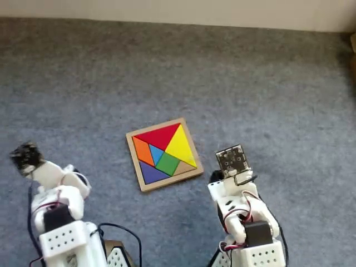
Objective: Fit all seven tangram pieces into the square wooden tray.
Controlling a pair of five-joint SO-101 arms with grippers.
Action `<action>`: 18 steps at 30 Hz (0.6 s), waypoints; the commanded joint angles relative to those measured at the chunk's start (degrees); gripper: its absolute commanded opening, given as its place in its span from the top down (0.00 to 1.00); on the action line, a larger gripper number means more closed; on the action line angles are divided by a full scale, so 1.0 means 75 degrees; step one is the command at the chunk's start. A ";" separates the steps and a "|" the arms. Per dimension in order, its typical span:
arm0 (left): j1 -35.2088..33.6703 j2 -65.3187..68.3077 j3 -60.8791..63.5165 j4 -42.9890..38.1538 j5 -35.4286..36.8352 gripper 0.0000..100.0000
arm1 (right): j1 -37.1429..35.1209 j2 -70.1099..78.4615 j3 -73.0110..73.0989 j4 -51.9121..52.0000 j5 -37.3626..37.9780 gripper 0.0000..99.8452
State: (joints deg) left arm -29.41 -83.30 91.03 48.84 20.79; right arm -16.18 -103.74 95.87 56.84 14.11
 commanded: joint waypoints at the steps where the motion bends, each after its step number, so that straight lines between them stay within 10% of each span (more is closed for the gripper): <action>1: 0.1119 -0.1377 0.0803 -0.0129 -0.0410 0.99 | 0.0123 -0.0229 0.0721 0.0006 -0.0047 0.98; 18: 0.1916 -0.2796 0.0815 0.2321 -0.1899 0.99 | 0.0135 -0.0147 0.0920 0.1975 0.0000 0.98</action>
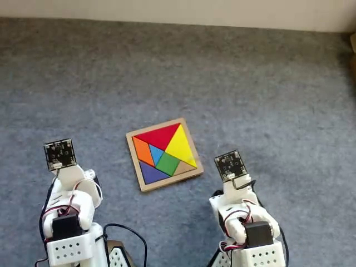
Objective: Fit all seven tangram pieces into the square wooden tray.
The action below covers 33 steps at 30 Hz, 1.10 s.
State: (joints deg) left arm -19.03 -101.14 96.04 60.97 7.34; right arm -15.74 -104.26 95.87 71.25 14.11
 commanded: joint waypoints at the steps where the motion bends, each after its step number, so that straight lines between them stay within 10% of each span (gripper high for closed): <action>1: 0.0744 -0.0416 0.0147 0.0903 -0.0105 0.99 | 0.0123 -0.0053 0.0920 0.0041 -0.0023 0.98; 33: 0.1037 -0.0416 0.0147 0.1899 -0.0094 0.99 | 0.1600 -0.0076 0.0920 0.0018 -0.1559 0.98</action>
